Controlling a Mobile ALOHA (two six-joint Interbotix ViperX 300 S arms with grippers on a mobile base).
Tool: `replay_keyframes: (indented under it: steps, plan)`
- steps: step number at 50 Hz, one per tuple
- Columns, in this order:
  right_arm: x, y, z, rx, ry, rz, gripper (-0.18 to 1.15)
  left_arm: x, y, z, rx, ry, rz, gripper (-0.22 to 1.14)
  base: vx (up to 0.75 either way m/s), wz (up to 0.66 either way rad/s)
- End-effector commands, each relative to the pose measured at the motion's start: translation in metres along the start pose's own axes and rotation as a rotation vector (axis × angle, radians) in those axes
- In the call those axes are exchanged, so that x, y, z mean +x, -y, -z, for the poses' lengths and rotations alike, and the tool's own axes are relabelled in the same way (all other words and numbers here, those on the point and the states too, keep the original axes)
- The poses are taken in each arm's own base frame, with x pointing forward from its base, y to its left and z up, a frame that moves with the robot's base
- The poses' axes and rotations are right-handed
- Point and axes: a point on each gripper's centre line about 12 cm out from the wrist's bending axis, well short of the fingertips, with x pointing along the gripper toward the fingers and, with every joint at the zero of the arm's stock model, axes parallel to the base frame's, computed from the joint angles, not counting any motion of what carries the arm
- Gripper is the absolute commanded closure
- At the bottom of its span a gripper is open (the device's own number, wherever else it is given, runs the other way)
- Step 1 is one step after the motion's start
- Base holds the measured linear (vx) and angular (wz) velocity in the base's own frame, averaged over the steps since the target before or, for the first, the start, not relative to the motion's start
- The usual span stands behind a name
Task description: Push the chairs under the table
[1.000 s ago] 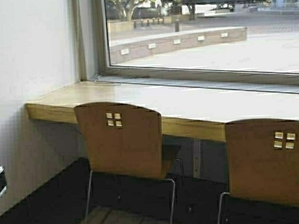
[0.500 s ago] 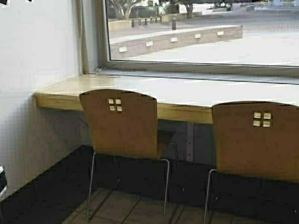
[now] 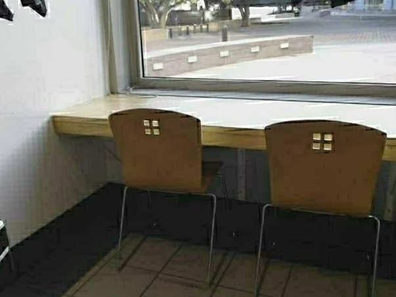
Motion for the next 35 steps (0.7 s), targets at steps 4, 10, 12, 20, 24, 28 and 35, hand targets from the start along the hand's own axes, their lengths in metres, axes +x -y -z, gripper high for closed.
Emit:
replay_keyframes:
  steps: [4, 10, 12, 20, 24, 28, 35]
  plan:
    - [-0.004, 0.0, -0.015, 0.002, 0.029, 0.0, -0.02, -0.002, 0.0, -0.011, -0.015, 0.035, 0.0, 0.04, -0.37, -0.08]
    - [-0.005, 0.001, -0.018, 0.008, 0.026, 0.003, -0.02, -0.003, 0.001, -0.012, -0.03, 0.041, 0.005, 0.04, -0.34, -0.16]
    - [-0.005, 0.0, -0.019, 0.007, 0.026, 0.002, -0.02, -0.004, 0.002, -0.013, -0.03, 0.044, 0.005, 0.04, -0.3, -0.17]
    - [0.002, 0.002, -0.011, 0.016, -0.007, 0.009, -0.02, -0.005, 0.001, -0.008, -0.024, 0.038, 0.004, 0.04, -0.26, -0.27]
    - [0.003, 0.002, -0.011, 0.023, -0.009, 0.008, -0.02, -0.005, 0.001, -0.006, -0.024, 0.032, 0.003, 0.04, -0.22, -0.3]
    - [0.003, 0.002, -0.011, 0.034, -0.01, 0.008, -0.02, -0.004, 0.001, -0.004, -0.038, 0.026, 0.005, 0.04, -0.21, -0.33]
    - [0.003, 0.002, -0.008, 0.034, -0.023, 0.009, -0.02, -0.004, 0.008, -0.003, -0.025, 0.024, 0.029, 0.04, -0.19, -0.37]
